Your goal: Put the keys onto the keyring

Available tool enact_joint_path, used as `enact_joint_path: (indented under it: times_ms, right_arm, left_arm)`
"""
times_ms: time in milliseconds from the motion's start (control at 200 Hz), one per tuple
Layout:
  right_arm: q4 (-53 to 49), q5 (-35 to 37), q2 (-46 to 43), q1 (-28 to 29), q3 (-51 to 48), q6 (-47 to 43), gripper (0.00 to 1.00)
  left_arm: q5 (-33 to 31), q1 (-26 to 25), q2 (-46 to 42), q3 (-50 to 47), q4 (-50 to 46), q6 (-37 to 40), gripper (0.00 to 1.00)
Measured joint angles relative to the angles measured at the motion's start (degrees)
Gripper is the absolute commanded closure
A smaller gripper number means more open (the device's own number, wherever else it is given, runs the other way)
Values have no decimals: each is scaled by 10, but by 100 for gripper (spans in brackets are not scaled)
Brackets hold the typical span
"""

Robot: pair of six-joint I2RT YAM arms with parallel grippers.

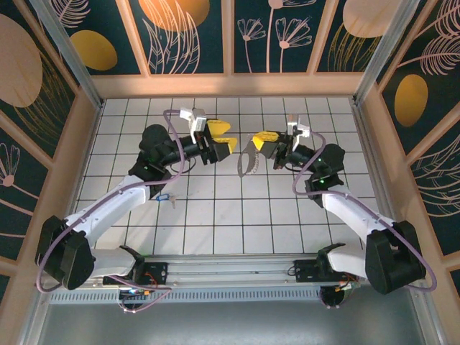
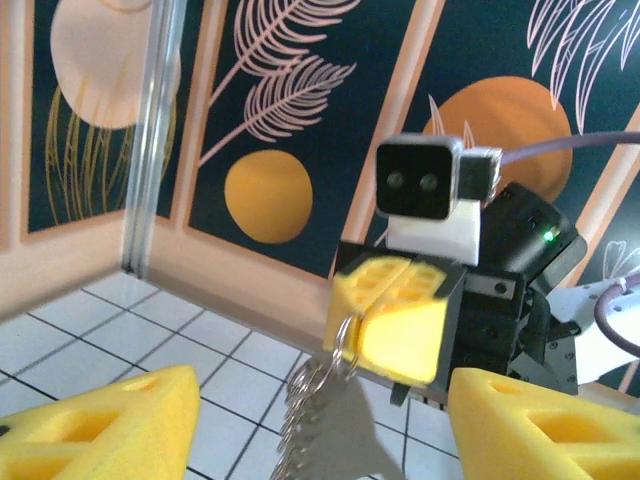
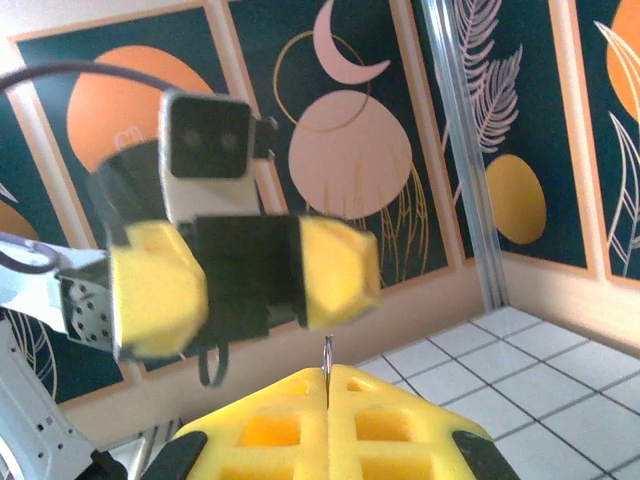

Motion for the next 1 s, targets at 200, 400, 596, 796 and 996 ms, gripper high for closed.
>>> enact_joint_path:
  times_ms: [200,400,596,796,996]
  right_arm:
    - [49,15,5,33,1,13,100]
    - [66,18,24,49,6,20,100]
    - [86,17,42,51,9,31,100]
    - [98,17,58,54,14,43,100]
    - [108,17,63,61,19,50,100]
  left_arm:
    - [27,0,3,-21,35,-13,36]
    - [43,7,2,-38,76,-29,36]
    - [64,26,2,-52,136,-65,36]
    - [85,31,5,-54,189,-97,36]
    - [104,33,19,-54,220,-123,39]
